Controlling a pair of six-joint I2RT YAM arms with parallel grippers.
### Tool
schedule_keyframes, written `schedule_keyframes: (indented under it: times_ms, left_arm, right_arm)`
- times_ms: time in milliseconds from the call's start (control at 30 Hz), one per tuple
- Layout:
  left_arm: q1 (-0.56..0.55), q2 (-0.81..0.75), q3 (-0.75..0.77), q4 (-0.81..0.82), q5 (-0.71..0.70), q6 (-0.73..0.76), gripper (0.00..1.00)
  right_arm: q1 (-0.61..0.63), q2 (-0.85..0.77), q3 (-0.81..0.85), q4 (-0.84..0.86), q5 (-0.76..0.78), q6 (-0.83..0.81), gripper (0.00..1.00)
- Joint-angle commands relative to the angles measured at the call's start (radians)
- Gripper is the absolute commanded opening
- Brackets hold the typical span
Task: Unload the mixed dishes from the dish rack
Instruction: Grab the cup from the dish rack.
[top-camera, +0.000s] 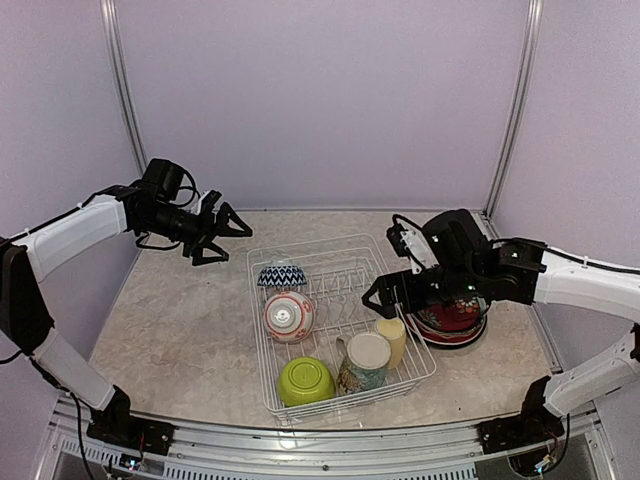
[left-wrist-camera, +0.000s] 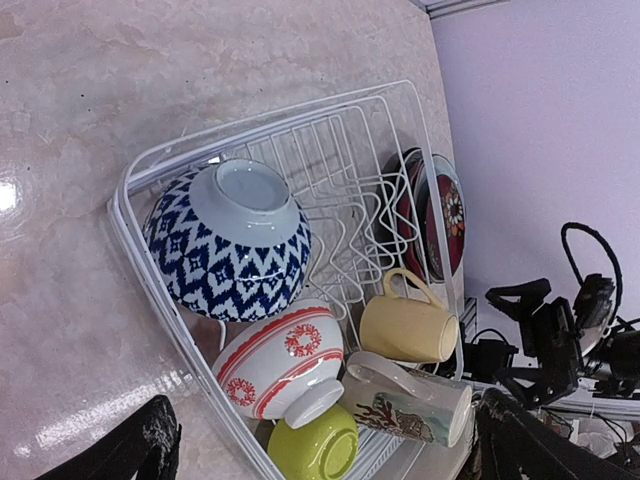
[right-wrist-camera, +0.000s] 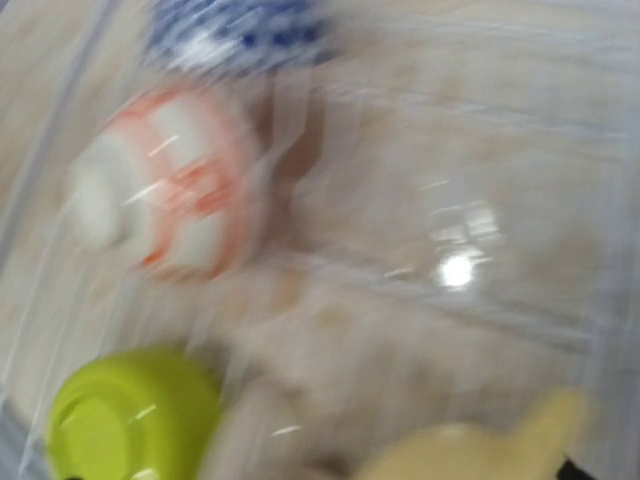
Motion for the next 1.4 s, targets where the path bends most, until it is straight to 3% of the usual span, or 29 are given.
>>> schedule_keyframes:
  times_ms: [0,233,733,933,1100,1367]
  left_arm:
    - [-0.006,-0.007,0.023,-0.011,-0.003,0.011,0.99]
    - [-0.006,0.003,0.024,-0.012,-0.001,0.010,0.99]
    - [-0.006,0.010,0.024,-0.012,0.000,0.010,0.99]
    - [-0.006,0.011,0.024,-0.012,0.000,0.010,0.99]
    - [-0.006,0.013,0.024,-0.012,-0.002,0.010,0.99]
    - [-0.006,0.014,0.024,-0.010,-0.004,0.010,0.99]
  right_arm:
    - [0.142,0.093,0.082,-0.028,-0.004,-0.043,1.00]
    - [0.271,0.203,0.164,-0.119,0.075,-0.043,1.00]
    - [0.379,0.237,0.120,-0.199,0.185,-0.024,1.00]
    - [0.385,0.215,0.091,-0.202,0.208,-0.012,0.99]
    - [0.385,0.211,0.075,-0.199,0.196,-0.005,0.92]
    - [0.385,0.212,0.051,-0.184,0.206,0.004,0.92]
